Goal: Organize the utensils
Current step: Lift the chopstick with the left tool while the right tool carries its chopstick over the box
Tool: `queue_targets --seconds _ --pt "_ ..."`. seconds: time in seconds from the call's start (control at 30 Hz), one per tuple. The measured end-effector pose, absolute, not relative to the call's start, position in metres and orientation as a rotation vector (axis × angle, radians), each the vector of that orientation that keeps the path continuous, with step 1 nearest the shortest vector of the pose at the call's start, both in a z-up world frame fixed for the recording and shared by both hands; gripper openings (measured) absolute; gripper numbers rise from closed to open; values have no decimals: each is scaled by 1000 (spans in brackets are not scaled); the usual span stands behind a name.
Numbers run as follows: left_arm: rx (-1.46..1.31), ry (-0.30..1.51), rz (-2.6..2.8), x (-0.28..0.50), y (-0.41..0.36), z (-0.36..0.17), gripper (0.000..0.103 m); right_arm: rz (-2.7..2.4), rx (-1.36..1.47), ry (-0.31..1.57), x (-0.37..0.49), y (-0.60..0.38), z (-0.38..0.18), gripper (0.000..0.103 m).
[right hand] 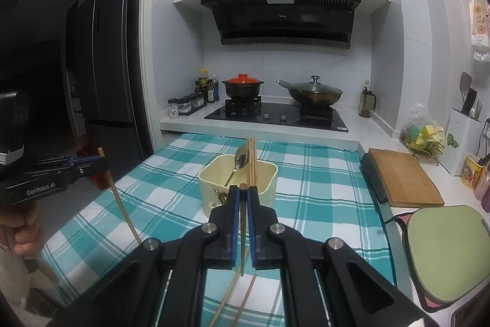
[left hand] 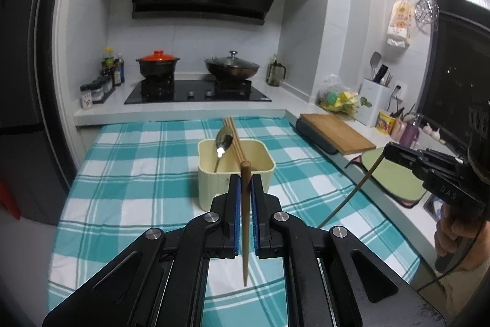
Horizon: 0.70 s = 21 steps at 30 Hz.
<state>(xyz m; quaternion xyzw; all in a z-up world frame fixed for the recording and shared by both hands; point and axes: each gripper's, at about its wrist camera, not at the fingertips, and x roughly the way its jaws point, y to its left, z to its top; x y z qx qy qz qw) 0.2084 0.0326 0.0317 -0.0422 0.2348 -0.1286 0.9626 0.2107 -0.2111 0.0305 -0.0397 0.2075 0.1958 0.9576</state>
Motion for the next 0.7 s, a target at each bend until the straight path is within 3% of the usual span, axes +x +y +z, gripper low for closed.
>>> queue_targets --seconds 0.4,0.7 --pt "-101 467 -258 238 36 51 4 435 -75 399 224 -200 63 5" --pt "-102 406 -246 282 38 94 4 448 -60 363 266 -189 95 5"
